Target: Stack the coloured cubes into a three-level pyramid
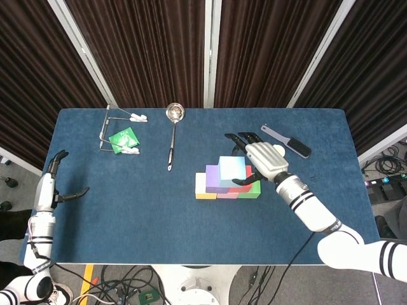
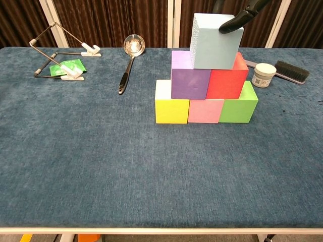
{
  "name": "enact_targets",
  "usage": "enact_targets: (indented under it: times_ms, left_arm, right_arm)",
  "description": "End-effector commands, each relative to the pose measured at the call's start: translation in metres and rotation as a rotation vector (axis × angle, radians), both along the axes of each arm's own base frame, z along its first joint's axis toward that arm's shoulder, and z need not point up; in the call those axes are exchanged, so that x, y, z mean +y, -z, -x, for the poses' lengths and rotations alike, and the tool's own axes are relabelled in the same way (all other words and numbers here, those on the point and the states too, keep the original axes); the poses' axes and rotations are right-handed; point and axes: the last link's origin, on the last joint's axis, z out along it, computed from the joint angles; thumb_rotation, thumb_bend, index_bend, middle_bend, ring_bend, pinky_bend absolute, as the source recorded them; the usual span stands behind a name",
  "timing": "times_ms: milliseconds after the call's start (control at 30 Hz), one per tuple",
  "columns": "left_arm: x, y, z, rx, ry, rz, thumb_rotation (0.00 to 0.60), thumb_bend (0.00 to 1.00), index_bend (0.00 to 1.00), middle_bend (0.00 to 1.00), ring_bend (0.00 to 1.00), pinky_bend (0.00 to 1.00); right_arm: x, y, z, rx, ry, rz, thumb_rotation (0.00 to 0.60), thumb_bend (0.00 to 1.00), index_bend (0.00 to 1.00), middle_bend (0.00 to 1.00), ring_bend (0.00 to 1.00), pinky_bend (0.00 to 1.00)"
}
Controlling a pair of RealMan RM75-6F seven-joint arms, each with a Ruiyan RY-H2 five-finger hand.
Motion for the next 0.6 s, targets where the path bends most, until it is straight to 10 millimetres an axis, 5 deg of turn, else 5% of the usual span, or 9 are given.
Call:
enact_targets:
  times_ms: [33,600]
  left_arm:
    - [0.0000,0.0000,0.0002,0.000,-0.001,0.000,0.600,0.02,0.06,0.09,0.01,0.11]
    - [-0.0004,0.0008,0.0013,-0.001,-0.002,0.003,0.600,0.02,0.06,0.09,0.01,0.11]
  right_arm:
    - [0.0000,0.0001,-0.0004,-0.001,-0.001,0.000,0.600,0.10,0.00,0.38,0.00,0.00]
    - [-0.0019,0.0007,0.0009,0.004,0.005,-0.003,0.600,0.10,0.00,0.38,0.00,0.00]
